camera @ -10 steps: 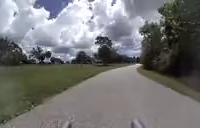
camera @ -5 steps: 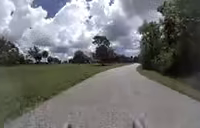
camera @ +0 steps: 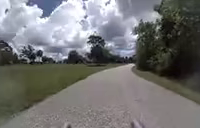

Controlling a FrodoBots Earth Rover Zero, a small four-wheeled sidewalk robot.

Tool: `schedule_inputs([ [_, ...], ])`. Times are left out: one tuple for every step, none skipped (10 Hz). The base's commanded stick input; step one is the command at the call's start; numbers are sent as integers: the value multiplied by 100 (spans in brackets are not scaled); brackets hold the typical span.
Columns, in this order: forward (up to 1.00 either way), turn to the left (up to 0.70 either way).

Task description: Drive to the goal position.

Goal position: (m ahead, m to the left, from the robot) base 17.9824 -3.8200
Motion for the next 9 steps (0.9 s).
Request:
schedule_inputs([
  [70,1],
  [70,1],
  [70,1],
  [70,1],
  [70,1],
  [70,1],
  [70,1],
  [70,1],
  [70,1],
])
